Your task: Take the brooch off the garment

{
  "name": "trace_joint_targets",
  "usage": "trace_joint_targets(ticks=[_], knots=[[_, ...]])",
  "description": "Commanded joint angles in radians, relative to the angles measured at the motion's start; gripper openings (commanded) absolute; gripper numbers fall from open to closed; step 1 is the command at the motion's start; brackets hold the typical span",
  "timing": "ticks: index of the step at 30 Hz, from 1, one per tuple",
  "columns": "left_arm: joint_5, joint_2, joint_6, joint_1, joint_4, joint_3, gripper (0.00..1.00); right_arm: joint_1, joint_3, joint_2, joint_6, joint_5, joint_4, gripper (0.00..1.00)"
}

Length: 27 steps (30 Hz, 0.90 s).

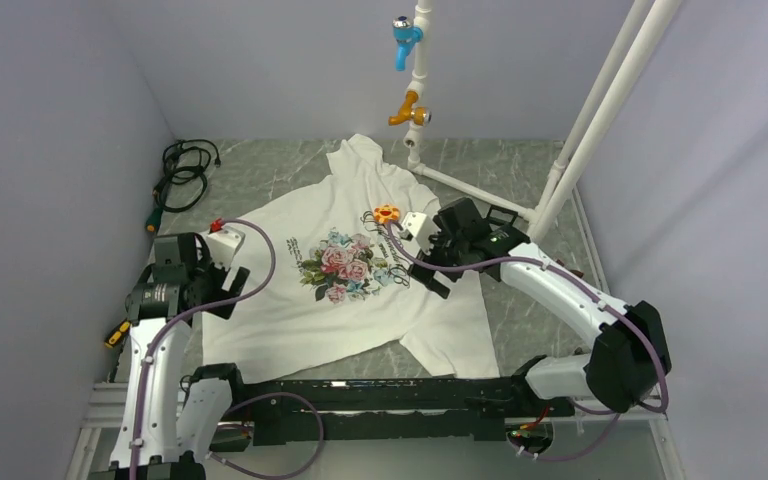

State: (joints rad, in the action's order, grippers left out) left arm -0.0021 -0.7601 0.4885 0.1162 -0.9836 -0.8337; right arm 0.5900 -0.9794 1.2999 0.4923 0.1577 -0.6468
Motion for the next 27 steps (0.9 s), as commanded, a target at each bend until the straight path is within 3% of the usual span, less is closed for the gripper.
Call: trace_joint_targets(ticks=[1, 9, 14, 19, 22, 27], knots=[[-0.024, -0.037, 0.011, -0.003, 0.061, -0.013, 0.99, -0.004, -0.071, 0.056, 0.029, -0.017, 0.015, 1.00], [0.043, -0.280, 0.098, -0.017, 0.072, -0.116, 0.99, -0.085, -0.225, 0.266, 0.024, 0.008, -0.040, 0.96], [0.040, -0.458, 0.076, -0.171, 0.133, -0.213, 0.98, -0.163, -0.341, 0.408, -0.010, 0.002, -0.017, 0.87], [0.037, -0.591, 0.106, -0.365, 0.289, -0.223, 0.89, -0.173, -0.395, 0.510, -0.026, -0.066, 0.036, 0.77], [0.029, -0.712, 0.115, -0.427, 0.361, -0.257, 0.85, -0.173, -0.421, 0.551, -0.027, -0.089, 0.056, 0.73], [0.043, -0.950, 0.123, -0.473, 0.332, -0.428, 0.59, -0.173, -0.488, 0.624, -0.045, -0.104, 0.045, 0.62]])
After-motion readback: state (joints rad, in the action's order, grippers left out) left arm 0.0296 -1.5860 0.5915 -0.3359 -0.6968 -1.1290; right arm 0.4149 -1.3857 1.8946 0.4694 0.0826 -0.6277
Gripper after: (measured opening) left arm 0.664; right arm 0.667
